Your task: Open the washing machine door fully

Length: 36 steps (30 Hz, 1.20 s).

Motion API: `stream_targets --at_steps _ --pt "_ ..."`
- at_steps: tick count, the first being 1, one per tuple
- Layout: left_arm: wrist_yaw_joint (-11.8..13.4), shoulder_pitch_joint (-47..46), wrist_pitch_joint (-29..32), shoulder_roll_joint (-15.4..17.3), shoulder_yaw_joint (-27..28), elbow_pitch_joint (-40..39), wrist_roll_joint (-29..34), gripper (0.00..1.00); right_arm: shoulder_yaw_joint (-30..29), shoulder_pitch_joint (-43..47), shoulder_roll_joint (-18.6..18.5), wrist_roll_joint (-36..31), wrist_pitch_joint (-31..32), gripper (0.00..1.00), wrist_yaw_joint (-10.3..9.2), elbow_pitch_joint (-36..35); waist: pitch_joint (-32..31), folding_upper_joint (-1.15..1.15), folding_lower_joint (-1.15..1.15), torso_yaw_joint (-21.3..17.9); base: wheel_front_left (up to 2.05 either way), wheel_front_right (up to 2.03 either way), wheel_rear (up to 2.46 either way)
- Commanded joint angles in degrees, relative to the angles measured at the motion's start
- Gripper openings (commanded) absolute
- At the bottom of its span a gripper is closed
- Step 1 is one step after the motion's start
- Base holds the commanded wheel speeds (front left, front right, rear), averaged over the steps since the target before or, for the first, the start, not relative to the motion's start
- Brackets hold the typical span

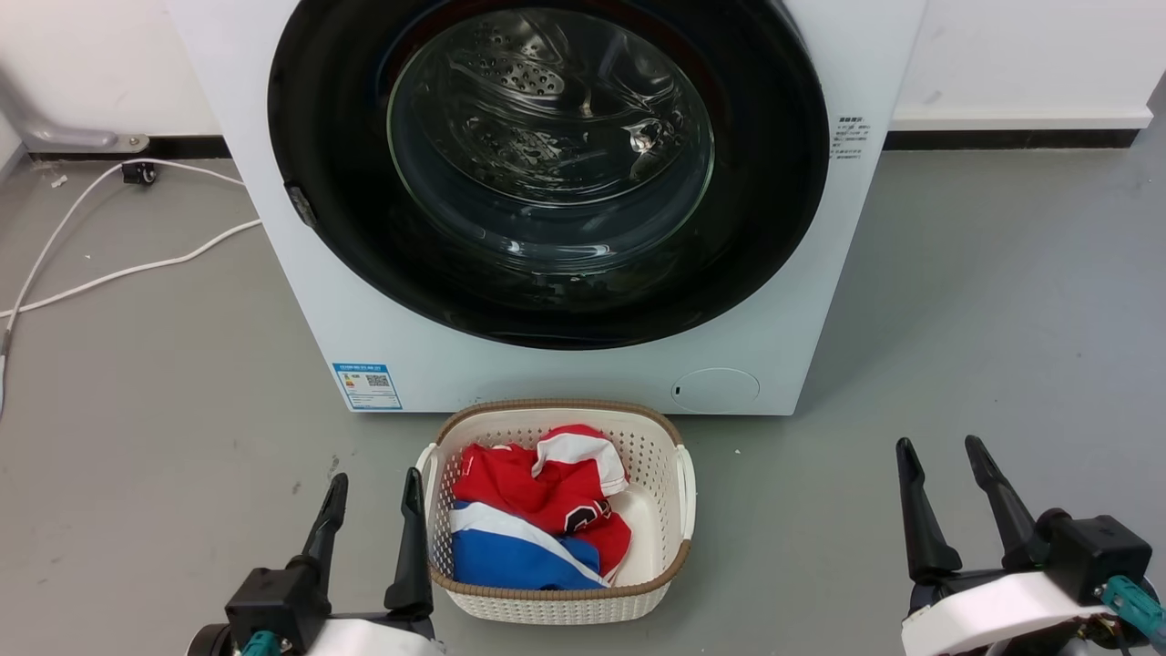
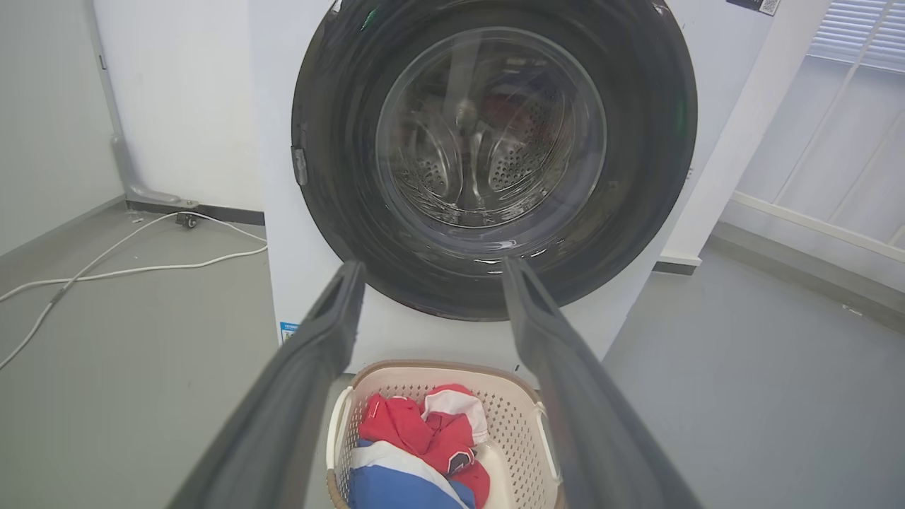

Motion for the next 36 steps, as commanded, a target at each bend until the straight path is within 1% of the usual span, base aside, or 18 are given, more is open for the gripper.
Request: stream_targets --at_steps 1,6,14,18,22,27,31,35,36 --pt "0.38 0.55 -0.51 0.52 -0.39 -0.49 1.27 1.0 0.13 0.2 -0.09 -1.37 -0.45 1.0 0.1 -0.22 -0.03 0.0 0.0 -0.01 0.0 0.0 0.0" --pt "0.73 0.83 -1.13 1.36 -2.15 0.31 3.76 1.0 0.55 0.53 -0.09 -4.14 -1.07 1.0 0.1 0.17 -0.15 0.0 0.0 -0.03 0.0 0.0 0.0" --pt "2.63 1.33 -2.01 2.52 -4.77 0.9 7.8 1.0 0.84 0.78 -0.08 -8.19 -2.08 1.0 0.11 -0.1 -0.5 0.0 0.0 -0.01 0.0 0.0 0.0" --pt "2.98 1.67 -2.51 2.42 -5.47 0.79 8.61 1.0 0.47 0.91 -0.07 -7.02 -2.48 1.0 0.06 -0.61 -0.66 0.0 0.0 0.02 0.0 0.0 0.0" --pt "1.51 2.08 -2.96 1.45 -4.41 0.9 7.76 1.0 1.11 1.25 -0.07 -8.07 -2.88 1.0 0.06 -0.81 -0.75 0.0 0.0 0.04 0.0 0.0 0.0" --pt "-1.13 3.08 -3.44 -0.17 -1.87 0.92 7.94 1.0 1.82 1.69 -0.06 -6.57 -3.41 1.0 0.07 -0.02 -0.83 0.0 0.0 0.15 0.0 0.0 0.0" --pt "-2.96 3.55 -3.93 -1.26 0.04 1.02 9.47 1.0 2.03 1.64 -0.05 -6.89 -3.85 1.0 0.07 0.28 -0.78 0.0 0.0 0.19 0.0 0.0 0.0" --pt "-4.22 4.15 -4.27 -1.82 1.04 1.32 11.33 1.0 2.36 1.72 -0.05 -6.81 -4.23 1.0 0.07 0.91 -0.7 0.0 0.0 0.21 0.0 0.0 0.0" --pt "-4.53 4.14 -4.28 -1.91 1.29 1.49 11.19 1.0 2.21 1.72 -0.06 -5.67 -4.22 1.0 0.07 1.11 -0.67 0.0 0.0 0.21 0.0 0.0 0.0"
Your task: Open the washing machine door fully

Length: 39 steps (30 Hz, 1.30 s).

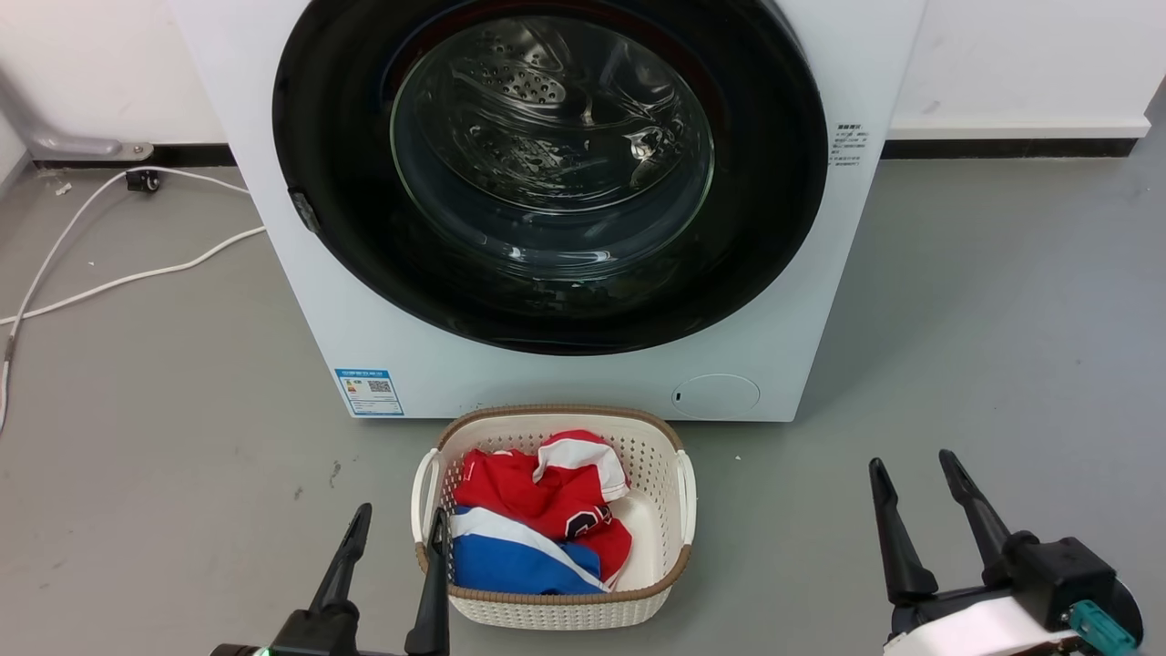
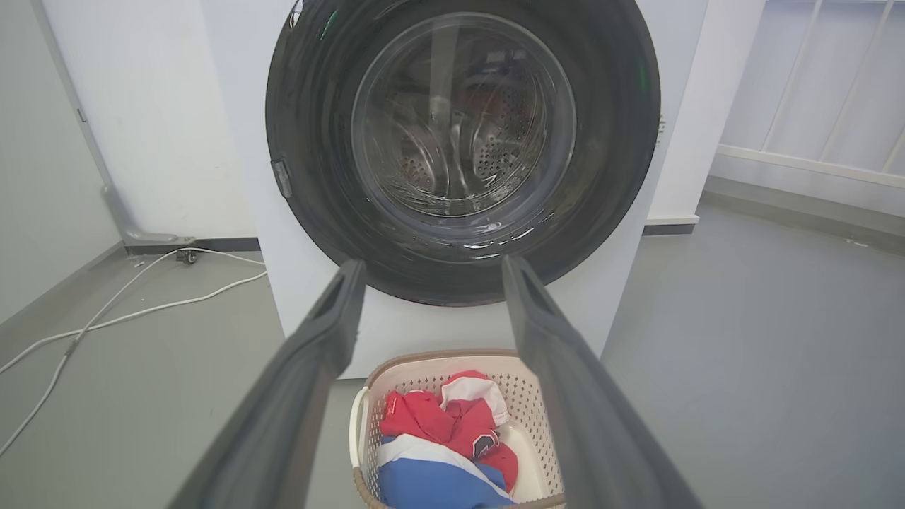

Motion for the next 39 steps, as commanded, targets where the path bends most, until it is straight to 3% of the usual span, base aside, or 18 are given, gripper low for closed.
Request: stream_targets --at_steps 1,29,30,31,32,39 --pt "-0.54 0.71 -0.41 -0.07 0.07 0.32 0.87 1.0 -0.18 0.52 -0.03 2.13 -0.35 1.0 -0.02 0.5 0.02 0.0 0.0 0.0 0.0 0.0 0.0" --pt "-1.59 0.39 -0.32 -0.46 0.62 0.7 -0.49 1.0 -1.56 -0.44 -0.02 3.42 -0.31 1.0 -0.02 1.61 0.97 0.0 0.0 0.3 0.0 0.0 0.0" --pt "-1.51 0.25 -0.32 -0.46 0.51 0.76 -0.59 1.0 -1.47 -0.4 0.0 5.85 -0.28 0.56 -0.02 2.72 1.2 0.0 0.0 0.46 0.0 0.0 0.0" --pt "-1.51 0.25 -0.32 -0.46 0.51 0.76 -0.59 1.0 -1.47 -0.4 0.0 5.85 -0.28 0.56 -0.02 2.72 1.2 0.0 0.0 0.46 0.0 0.0 0.0" --pt "-1.43 0.13 -0.32 -0.45 0.43 0.78 -0.66 1.0 -1.57 -0.67 -0.02 6.45 -0.28 0.0 -0.02 3.16 1.32 0.0 0.0 0.57 0.0 0.0 0.0" --pt "-1.37 -0.07 -0.32 -0.46 -0.19 0.49 -0.89 1.0 -3.72 -4.19 -0.02 11.86 -0.28 0.0 -0.02 5.44 2.42 0.0 0.0 1.3 0.0 0.0 0.0"
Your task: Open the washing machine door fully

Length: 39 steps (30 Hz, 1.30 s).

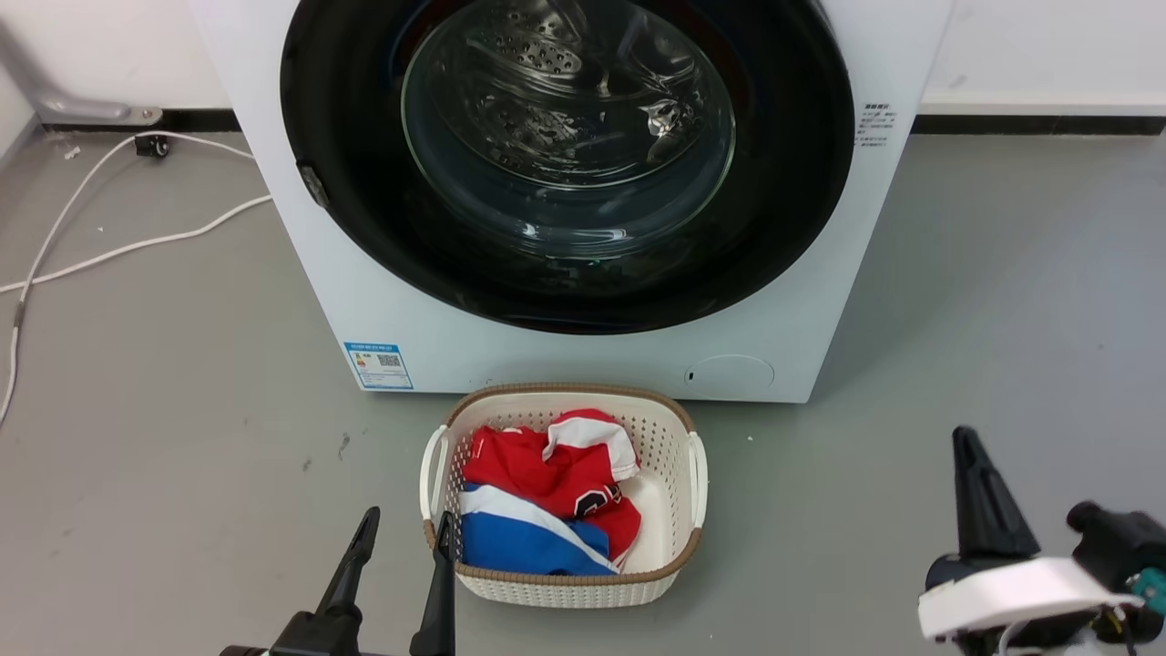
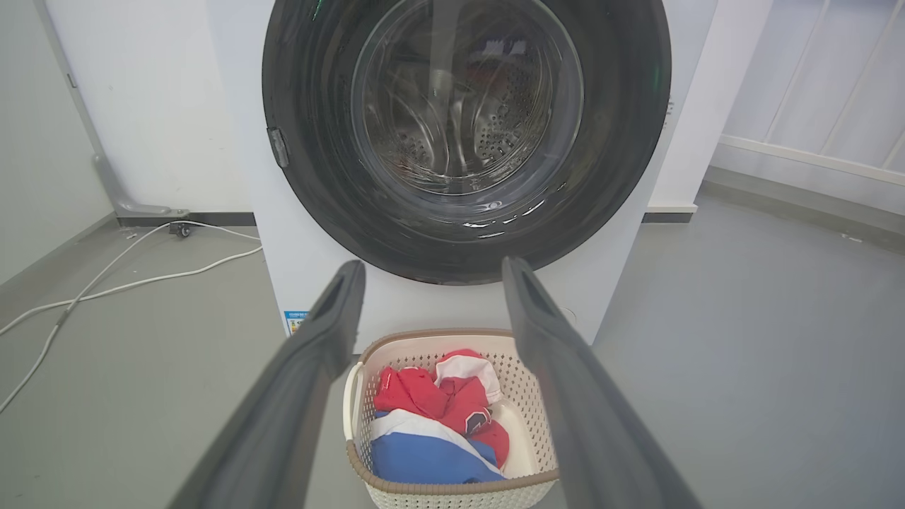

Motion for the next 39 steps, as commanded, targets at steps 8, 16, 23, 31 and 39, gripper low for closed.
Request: stream_targets --at_steps 8,16,23,31,39 --pt "-0.34 -2.71 -0.17 -0.07 -0.56 -0.53 0.32 1.0 -5.64 -11.24 -0.17 11.72 3.45 0.0 -0.01 1.43 4.13 0.0 0.0 1.11 0.0 0.0 0.0" --pt "-0.74 -6.36 -0.17 -0.07 -1.89 -0.93 0.47 1.0 -14.18 -27.59 -5.18 29.77 21.45 0.0 -0.01 4.93 9.74 0.0 0.0 3.44 0.0 0.0 0.0" --pt "-0.57 -8.53 -0.17 -0.07 -2.64 -1.3 -0.1 1.0 -19.12 -40.25 -10.22 36.04 36.91 0.0 -0.01 12.46 13.58 0.0 0.0 5.86 0.0 0.0 0.0" --pt "-0.46 -10.35 -0.18 -0.08 -3.2 -2.19 -0.18 1.0 -19.45 -54.04 -12.08 33.98 51.28 0.0 -0.01 20.64 17.35 0.0 0.0 7.03 0.0 0.0 0.0" --pt "-0.31 -12.68 -0.17 -0.08 -4.13 -2.99 -0.54 1.0 -21.97 -66.17 -12.48 26.75 57.33 0.0 -0.01 27.58 21.09 0.0 0.0 8.66 0.0 0.0 0.0"
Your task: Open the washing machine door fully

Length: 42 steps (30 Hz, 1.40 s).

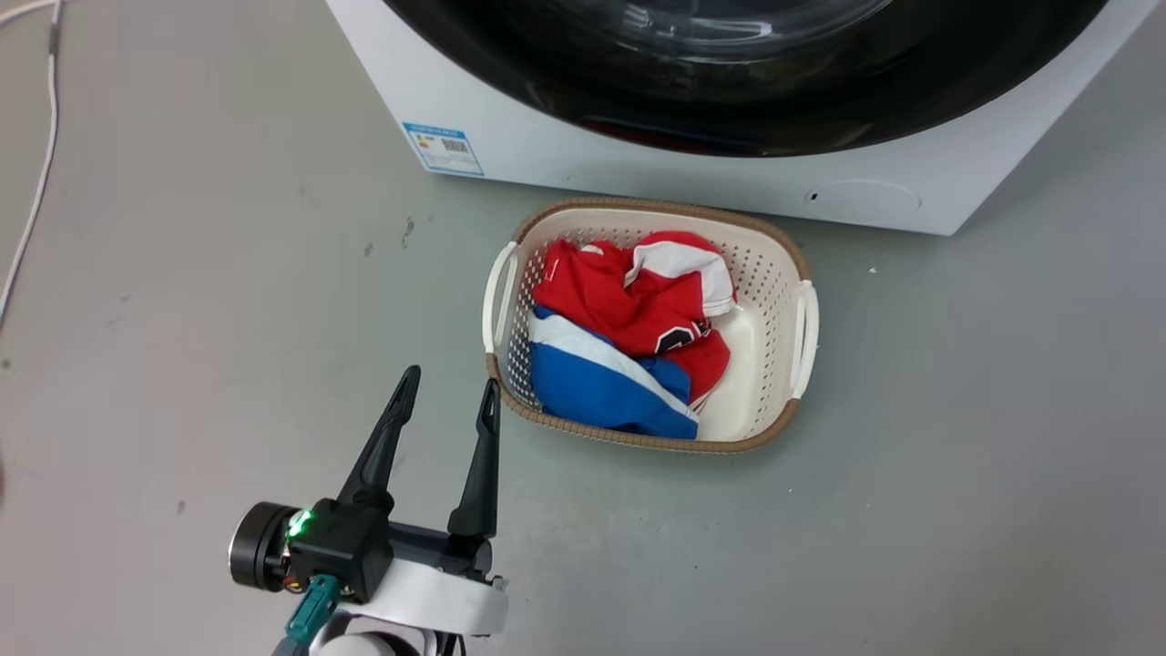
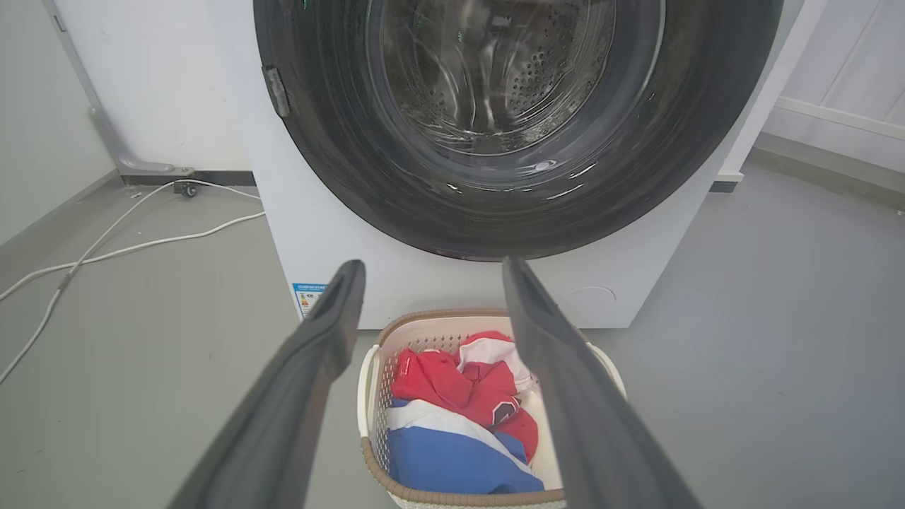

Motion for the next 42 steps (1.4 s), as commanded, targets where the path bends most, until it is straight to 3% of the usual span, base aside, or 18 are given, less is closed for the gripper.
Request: stream_targets --at_steps 1,15,25,42 --pt "0.18 -1.07 -0.18 -0.07 -0.23 -0.29 -0.2 1.0 -0.64 -2.02 -0.56 -1.49 0.22 0.0 0.0 1.1 1.23 0.0 -0.01 0.89 0.0 0.0 0.0" --pt "0.67 -2.22 -0.17 -0.08 -1.55 -0.65 -1.19 1.0 -6.48 -12.11 -1.27 -9.6 5.22 0.0 0.0 6.5 4.25 0.0 -0.01 3.55 0.0 0.0 0.0" --pt "0.8 -2.57 -0.17 -0.07 -2.17 -1.0 -1.28 1.0 -9.63 -14.67 0.93 -12.45 10.06 0.0 0.01 5.63 5.52 0.0 -0.01 4.39 0.0 0.0 0.0" --pt "1.09 -2.15 -0.17 -0.07 -2.71 -0.44 -1.5 1.0 -15.03 -9.6 5.9 -16.31 20.6 0.0 0.06 0.47 4.08 0.0 -0.01 4.39 0.0 0.0 0.0"
